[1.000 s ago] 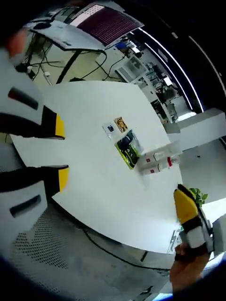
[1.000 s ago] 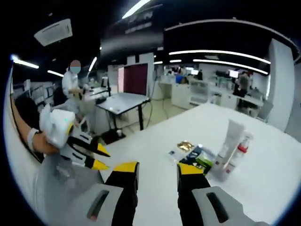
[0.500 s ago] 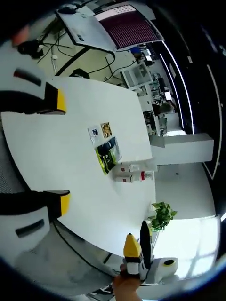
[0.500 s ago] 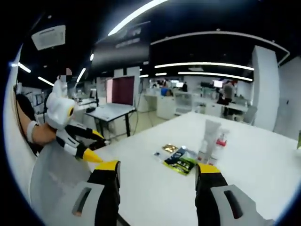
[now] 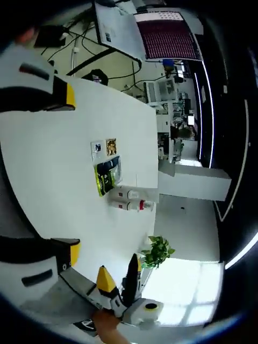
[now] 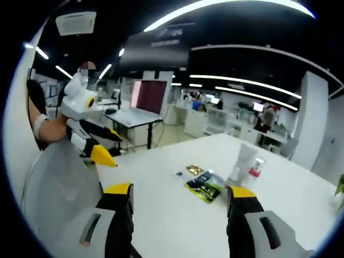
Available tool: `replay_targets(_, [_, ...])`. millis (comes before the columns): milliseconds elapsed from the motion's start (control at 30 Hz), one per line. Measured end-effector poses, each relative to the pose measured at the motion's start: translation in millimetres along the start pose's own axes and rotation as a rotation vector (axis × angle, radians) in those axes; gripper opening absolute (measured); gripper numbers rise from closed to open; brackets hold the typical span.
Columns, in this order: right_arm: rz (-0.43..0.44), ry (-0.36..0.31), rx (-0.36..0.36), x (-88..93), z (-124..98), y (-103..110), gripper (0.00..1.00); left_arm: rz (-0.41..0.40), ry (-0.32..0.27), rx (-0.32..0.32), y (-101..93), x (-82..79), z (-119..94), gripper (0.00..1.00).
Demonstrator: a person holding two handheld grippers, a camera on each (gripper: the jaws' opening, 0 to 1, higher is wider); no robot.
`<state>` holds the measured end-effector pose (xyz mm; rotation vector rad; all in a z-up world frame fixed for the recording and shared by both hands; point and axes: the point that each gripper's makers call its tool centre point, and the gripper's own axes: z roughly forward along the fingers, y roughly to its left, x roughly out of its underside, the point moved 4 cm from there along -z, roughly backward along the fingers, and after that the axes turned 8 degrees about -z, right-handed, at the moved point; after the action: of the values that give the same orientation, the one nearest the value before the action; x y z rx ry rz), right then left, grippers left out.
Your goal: Arrange the skincare products in the storage area until every visible bottle or jar stands upright without overlapping.
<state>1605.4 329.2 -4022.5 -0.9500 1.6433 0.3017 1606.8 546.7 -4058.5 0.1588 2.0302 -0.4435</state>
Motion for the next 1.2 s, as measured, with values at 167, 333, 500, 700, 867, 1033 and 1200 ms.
replay_targets(167, [-0.010, 0.007, -0.015, 2.4, -2, 2, 0.71, 0.011, 0.024, -0.003, -0.2, 3.3, 2, 0.93])
replay_targets(333, [-0.009, 0.007, 0.005, 2.1, -7, -3, 0.71, 0.044, 0.026, -0.046, 4.2, -5.4, -4, 0.91])
replay_targets(500, [0.001, 0.016, 0.008, 7.7, -9, -2, 0.70, 0.040, 0.019, -0.067, 12.6, -4.5, 0, 0.91])
replay_targets(700, [-0.017, 0.048, -0.016, 15.0, 0, 5, 0.69, 0.081, 0.075, -0.073, 12.5, 7.5, 6, 0.86])
replay_targets(867, [-0.063, 0.069, -0.070, 17.5, 2, 18, 0.68, 0.071, 0.086, -0.070, 13.5, 10.7, 5, 0.86])
replay_targets(1033, [-0.061, 0.065, -0.073, 16.6, 2, 18, 0.69, 0.062, 0.072, -0.069, 14.5, 9.3, 4, 0.86])
replay_targets(1200, [0.008, 0.046, -0.033, 14.4, 0, 9, 0.73, 0.061, 0.078, -0.049, 11.7, 11.0, 4, 0.87])
